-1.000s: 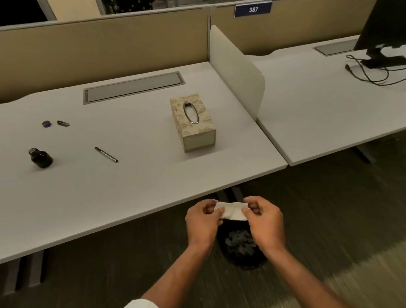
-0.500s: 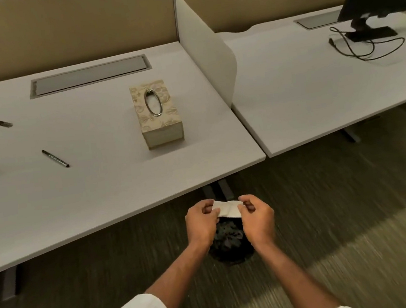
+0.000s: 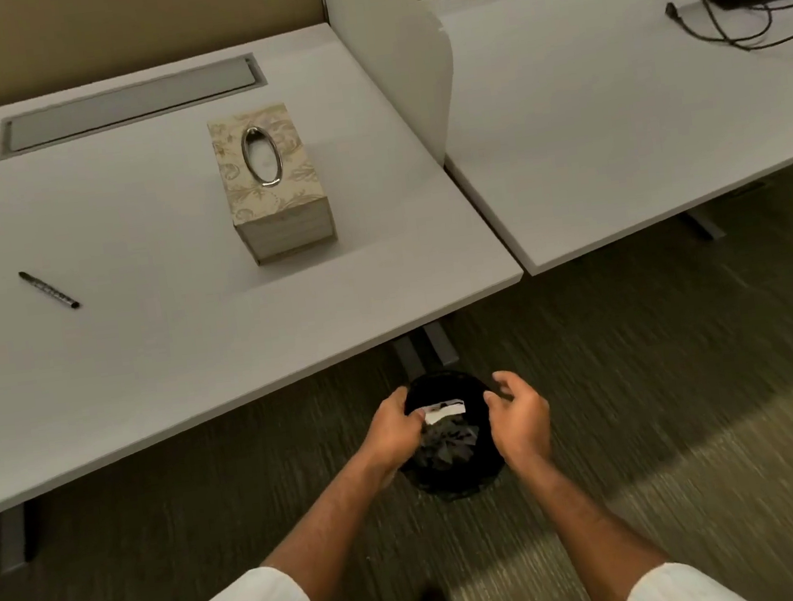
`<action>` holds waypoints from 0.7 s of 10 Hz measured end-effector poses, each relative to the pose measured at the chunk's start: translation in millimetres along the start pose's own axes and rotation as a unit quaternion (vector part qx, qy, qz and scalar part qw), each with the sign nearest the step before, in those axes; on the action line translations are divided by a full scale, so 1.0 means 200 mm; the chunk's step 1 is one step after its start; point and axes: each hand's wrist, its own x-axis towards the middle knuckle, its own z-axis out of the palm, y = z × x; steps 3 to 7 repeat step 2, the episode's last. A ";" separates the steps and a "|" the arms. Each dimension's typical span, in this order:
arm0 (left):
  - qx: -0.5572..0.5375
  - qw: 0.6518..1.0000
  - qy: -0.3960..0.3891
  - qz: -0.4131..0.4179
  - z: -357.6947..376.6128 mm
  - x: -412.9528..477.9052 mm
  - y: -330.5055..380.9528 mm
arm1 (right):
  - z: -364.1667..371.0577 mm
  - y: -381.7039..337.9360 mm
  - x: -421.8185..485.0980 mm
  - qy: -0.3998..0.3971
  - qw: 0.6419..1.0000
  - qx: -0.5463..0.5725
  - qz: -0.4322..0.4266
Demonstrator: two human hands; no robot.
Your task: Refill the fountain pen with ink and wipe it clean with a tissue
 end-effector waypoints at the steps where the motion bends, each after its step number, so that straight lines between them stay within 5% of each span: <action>1: 0.014 1.000 -0.005 0.007 -0.03 -0.05 -0.06 | -0.01 0.04 -0.05 0.006 1.000 0.003 0.000; 7: 0.010 1.000 -0.006 0.015 -0.04 -0.10 -0.09 | -0.01 0.02 -0.11 0.020 1.000 0.014 -0.008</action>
